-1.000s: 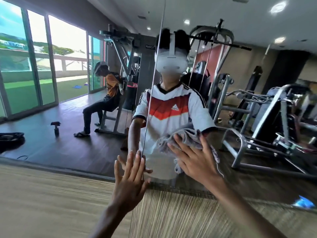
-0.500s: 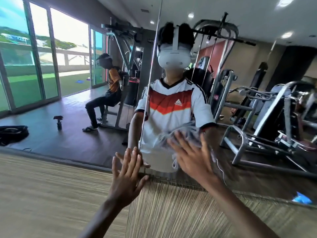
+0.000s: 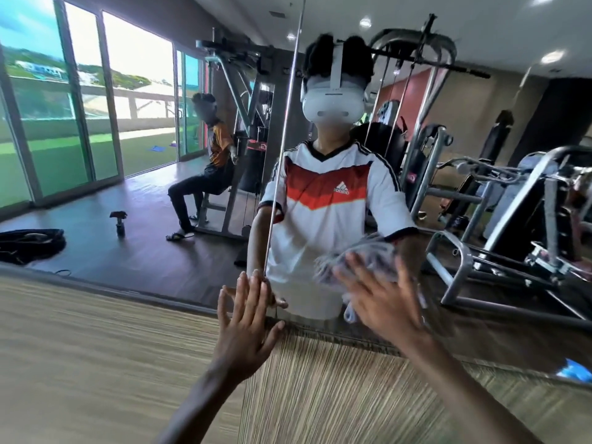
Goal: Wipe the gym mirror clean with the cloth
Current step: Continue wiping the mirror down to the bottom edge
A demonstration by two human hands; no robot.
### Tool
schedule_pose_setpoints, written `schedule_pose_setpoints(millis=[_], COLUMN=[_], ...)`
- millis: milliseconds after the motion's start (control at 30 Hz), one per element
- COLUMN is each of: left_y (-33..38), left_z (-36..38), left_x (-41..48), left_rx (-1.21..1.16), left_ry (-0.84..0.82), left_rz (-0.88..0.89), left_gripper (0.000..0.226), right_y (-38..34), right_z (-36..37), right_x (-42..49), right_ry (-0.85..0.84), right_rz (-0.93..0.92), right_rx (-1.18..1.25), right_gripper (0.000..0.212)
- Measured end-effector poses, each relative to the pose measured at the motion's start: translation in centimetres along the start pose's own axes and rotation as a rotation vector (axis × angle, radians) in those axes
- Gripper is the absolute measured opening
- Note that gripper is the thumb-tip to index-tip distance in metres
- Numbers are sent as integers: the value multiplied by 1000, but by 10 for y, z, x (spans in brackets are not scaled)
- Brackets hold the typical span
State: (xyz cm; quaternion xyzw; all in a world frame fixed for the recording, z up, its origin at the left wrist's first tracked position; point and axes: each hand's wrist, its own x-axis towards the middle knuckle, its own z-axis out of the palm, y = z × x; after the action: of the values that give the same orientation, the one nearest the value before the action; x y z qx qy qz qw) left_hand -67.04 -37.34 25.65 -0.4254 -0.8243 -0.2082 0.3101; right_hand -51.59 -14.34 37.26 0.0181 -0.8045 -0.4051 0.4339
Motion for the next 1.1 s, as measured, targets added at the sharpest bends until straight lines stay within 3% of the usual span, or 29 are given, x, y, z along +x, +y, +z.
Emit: schedule_pose_setpoints(millis=[133,200,300,367,467,533,567,600,667,733,767,867,967,1100], left_y=[2,1,-8,-20,-32,-33,-33,-34,-37,-39,-40,-40,-38,-38], left_z=[-2,-3,0,3,4,2,1,0,-1,-4,-5,-9,-14,-21], left_x=[-2,-5,-20,-39,-58,-64,-65,-67,-70,-71,-71,-71,-69,-65], left_rx=[13,9,26,28,0,-13,-12,-7,5,16,5,-60,-100,-103], left_ry=[-5,4,-29,-92,-160,-172,-172,-169,-152,-126,-112,-80,-74,-66], left_rz=[-21,-14,8,-34,-199,-270,-283,-290,-292,-281,-280,-296,-285,-285], left_gripper=[76,76,76,79,84,84,82,81,77,73,72,72,67,61], right_y=[-20,-53,-52,-29,-25,-55,-74,-95,-131,-133,-120,-61,-22,-67], right_z=[-4,5,21,18,9,4,4,4,10,22,25,20,9,11], right_x=[42,35,-29,-61,-46,3,27,44,48,20,4,-45,-71,-32], right_ry=[197,176,-30,-84,8,92,132,128,22,-98,-127,-166,-205,-180], right_rz=[562,506,64,-23,244,523,574,530,217,-100,-173,-265,-232,-242], right_rx=[179,182,103,71,128,190,215,240,249,234,231,231,309,314], right_gripper=[55,58,58,56,53,54,54,53,53,53,52,47,43,40])
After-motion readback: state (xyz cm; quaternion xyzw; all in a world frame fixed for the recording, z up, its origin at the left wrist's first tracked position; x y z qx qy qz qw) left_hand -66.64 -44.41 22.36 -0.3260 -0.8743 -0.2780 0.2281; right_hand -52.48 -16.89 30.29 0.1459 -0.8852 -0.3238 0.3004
